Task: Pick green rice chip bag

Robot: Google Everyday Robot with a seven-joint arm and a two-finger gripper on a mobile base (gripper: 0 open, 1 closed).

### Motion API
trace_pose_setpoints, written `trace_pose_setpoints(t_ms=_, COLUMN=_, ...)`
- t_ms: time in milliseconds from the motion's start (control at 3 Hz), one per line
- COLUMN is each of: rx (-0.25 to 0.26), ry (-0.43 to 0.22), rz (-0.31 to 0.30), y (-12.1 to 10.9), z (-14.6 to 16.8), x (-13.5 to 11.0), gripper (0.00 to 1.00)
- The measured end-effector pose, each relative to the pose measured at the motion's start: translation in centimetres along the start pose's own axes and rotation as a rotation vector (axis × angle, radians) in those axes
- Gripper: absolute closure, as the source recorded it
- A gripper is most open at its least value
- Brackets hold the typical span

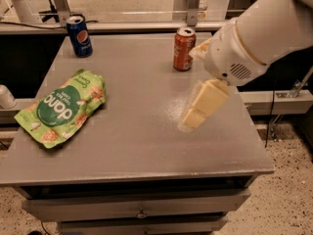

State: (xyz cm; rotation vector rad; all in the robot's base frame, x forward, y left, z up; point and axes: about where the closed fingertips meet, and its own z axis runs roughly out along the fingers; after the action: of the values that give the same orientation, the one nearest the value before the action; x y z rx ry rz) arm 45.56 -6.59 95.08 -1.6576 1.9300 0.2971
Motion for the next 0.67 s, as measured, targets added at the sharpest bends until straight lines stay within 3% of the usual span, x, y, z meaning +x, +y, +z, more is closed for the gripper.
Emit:
trace_pose_setpoints(t_ms=333, rx=-0.017, ry=-0.098, rz=-0.012, y=0.39, z=3.2, x=-4.26, gripper=0.0)
trace_pose_setpoints(t_ms=667, rx=-0.017, ry=-0.098, rz=-0.012, y=0.4, z=3.2, x=-4.27, gripper=0.0)
